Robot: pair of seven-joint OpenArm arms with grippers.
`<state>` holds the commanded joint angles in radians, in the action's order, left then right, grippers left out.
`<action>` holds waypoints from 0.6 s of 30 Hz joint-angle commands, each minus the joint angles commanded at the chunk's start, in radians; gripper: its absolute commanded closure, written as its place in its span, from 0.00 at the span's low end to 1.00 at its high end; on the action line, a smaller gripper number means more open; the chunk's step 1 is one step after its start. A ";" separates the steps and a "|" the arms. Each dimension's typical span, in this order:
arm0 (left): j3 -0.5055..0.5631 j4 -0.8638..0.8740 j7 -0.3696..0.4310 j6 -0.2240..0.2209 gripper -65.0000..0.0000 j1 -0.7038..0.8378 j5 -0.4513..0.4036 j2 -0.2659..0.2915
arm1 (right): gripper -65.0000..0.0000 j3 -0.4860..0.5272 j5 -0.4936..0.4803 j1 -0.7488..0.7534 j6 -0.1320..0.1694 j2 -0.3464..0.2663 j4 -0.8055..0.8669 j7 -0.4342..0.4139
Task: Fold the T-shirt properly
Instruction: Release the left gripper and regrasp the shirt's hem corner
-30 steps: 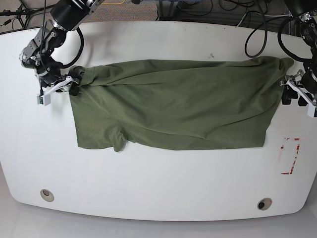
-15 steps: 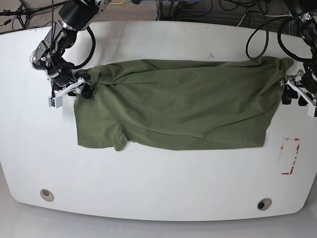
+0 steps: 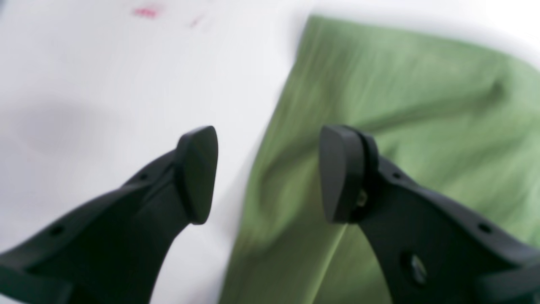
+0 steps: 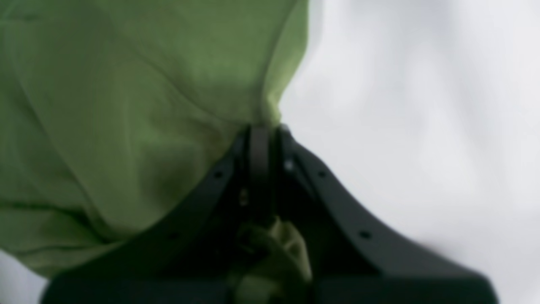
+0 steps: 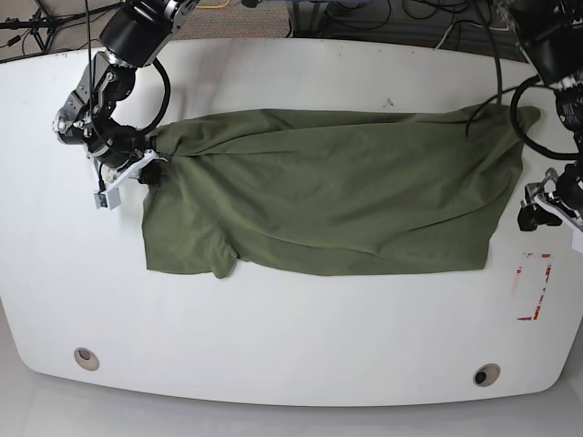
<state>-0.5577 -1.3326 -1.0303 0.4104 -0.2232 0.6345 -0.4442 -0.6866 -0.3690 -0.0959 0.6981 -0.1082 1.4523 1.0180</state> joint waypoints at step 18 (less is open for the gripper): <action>0.259 0.598 0.354 -0.063 0.46 -0.304 -0.089 0.020 | 1.00 -0.002 -0.006 0.000 0.000 -0.006 0.003 0.000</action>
<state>-0.2984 -0.7342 -0.6759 0.3475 -0.5271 0.5455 -0.4242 -0.6882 -0.3751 -0.0959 0.6981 -0.1143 1.4553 1.0180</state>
